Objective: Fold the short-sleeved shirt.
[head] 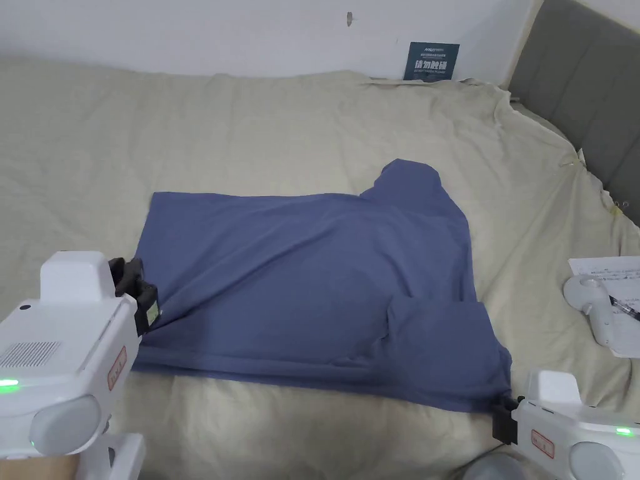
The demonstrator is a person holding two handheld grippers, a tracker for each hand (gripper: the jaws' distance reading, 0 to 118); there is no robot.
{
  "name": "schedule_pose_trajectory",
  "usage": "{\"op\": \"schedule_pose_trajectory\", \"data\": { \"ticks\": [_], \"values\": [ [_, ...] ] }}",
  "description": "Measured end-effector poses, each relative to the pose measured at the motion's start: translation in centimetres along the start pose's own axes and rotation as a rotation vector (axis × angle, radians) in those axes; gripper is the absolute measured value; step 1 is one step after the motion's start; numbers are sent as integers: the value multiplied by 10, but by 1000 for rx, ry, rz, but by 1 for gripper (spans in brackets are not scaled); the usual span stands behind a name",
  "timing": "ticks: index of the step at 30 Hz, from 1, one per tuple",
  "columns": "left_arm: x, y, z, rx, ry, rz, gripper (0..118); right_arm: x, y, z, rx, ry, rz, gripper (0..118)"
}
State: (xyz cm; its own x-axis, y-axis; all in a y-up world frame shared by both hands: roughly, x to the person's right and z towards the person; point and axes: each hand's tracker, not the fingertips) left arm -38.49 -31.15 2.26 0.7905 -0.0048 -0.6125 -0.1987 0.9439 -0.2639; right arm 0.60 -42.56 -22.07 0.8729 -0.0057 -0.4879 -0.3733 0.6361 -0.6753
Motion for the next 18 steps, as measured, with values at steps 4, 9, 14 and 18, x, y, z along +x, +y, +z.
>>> {"op": "schedule_pose_trajectory", "data": {
  "ticks": [4, 9, 14, 18],
  "values": [
    [-17, 11, -6, -74, 32, 85, 108, 2, 4, 6, 10, 10, -3, 3],
    [-53, 21, -14, -143, 20, 166, 118, 4, 10, 11, 28, 15, -8, 3],
    [-84, 10, -33, -335, 14, 155, 118, 3, 13, 12, 43, 18, -2, 3],
    [-89, -18, -43, -488, 35, 78, 118, 0, 14, 10, 41, 19, 0, 3]
  ]
}}
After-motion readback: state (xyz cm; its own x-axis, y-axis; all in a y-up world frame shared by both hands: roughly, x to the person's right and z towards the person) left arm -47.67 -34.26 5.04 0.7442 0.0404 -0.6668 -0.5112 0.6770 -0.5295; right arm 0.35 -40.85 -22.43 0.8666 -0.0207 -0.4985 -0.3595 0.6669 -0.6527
